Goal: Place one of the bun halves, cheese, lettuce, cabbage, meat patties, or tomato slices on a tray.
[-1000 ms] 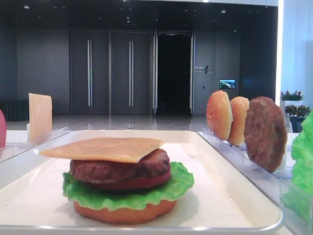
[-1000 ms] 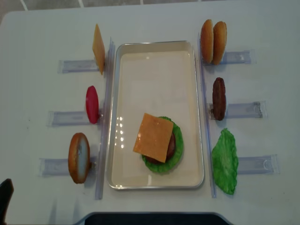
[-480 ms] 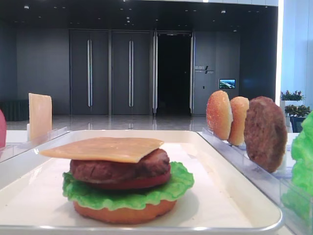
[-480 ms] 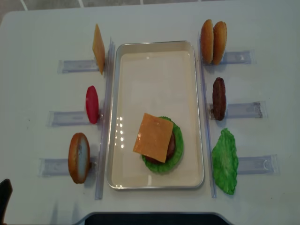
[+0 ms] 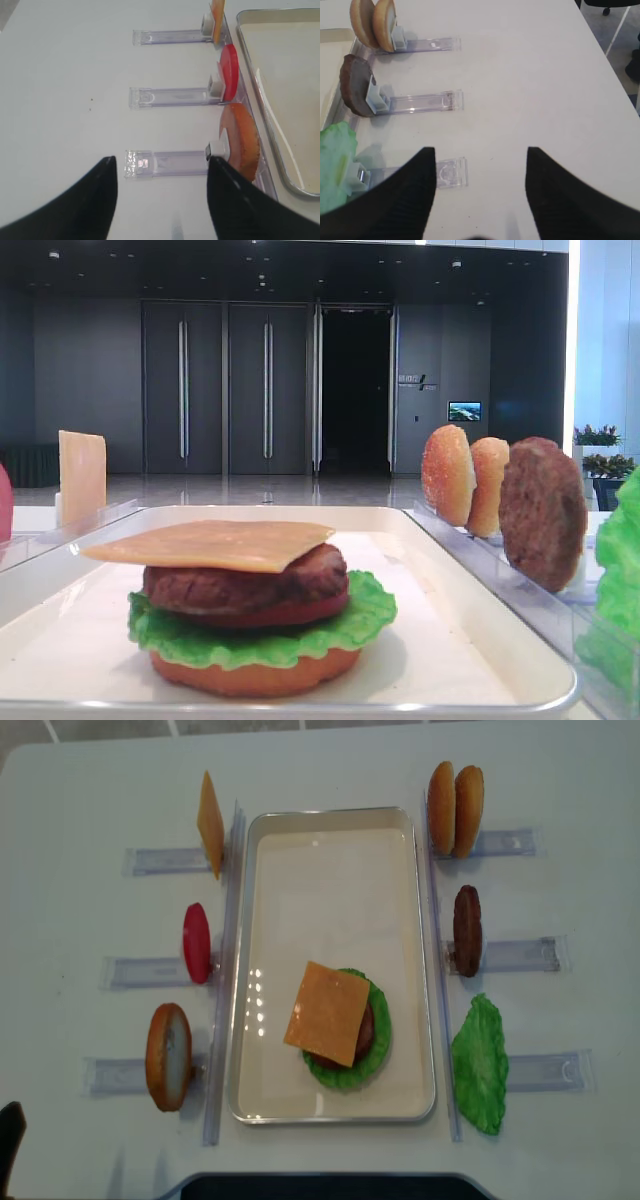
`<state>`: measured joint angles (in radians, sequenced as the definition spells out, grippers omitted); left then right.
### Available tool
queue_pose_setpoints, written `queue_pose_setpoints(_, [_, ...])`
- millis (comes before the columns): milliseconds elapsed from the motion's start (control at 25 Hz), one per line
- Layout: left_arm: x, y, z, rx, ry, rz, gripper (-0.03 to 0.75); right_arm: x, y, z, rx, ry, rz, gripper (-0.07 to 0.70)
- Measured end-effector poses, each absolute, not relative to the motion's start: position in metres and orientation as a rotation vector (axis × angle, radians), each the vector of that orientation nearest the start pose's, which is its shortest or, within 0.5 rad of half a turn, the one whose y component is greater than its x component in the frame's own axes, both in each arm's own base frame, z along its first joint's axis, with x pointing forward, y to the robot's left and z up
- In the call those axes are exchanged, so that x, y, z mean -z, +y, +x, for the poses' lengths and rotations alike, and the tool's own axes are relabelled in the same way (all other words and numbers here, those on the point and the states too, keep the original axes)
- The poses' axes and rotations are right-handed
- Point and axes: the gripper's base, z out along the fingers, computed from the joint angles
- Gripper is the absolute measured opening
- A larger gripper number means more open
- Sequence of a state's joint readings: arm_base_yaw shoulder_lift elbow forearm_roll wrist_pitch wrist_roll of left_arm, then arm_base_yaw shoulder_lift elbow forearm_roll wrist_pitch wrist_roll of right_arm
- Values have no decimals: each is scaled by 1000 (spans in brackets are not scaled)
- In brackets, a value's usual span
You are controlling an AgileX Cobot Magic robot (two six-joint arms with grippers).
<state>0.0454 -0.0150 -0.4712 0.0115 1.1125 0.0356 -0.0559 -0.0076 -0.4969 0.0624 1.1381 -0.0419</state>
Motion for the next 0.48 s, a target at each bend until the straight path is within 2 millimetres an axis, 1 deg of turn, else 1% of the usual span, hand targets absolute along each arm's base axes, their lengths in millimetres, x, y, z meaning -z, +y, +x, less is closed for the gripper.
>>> queue_pose_setpoints(480, [-265,1,-6,-62,2110,-11,433,-270,6,-9,-17,2116,9,411])
